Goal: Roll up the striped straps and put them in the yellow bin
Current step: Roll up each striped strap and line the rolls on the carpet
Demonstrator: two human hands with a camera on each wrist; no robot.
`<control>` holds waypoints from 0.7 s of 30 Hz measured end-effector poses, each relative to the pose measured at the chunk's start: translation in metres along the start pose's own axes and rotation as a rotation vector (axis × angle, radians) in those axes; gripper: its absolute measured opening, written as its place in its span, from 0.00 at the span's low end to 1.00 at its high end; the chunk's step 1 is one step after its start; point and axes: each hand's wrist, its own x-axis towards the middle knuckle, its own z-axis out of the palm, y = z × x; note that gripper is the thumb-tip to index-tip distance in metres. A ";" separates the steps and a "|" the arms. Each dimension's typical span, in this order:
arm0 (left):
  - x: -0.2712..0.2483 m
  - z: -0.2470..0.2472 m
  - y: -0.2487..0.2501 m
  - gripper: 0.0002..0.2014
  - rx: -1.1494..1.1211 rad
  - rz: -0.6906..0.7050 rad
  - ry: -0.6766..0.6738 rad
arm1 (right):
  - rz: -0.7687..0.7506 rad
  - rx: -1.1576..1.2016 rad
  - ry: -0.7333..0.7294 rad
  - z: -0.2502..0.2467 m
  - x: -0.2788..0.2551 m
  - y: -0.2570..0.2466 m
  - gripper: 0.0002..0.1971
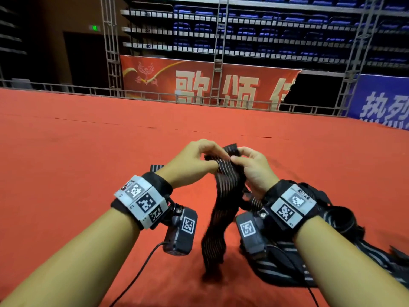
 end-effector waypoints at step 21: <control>0.012 0.018 -0.010 0.07 -0.172 -0.022 0.238 | -0.302 -0.240 0.027 -0.008 -0.014 -0.007 0.10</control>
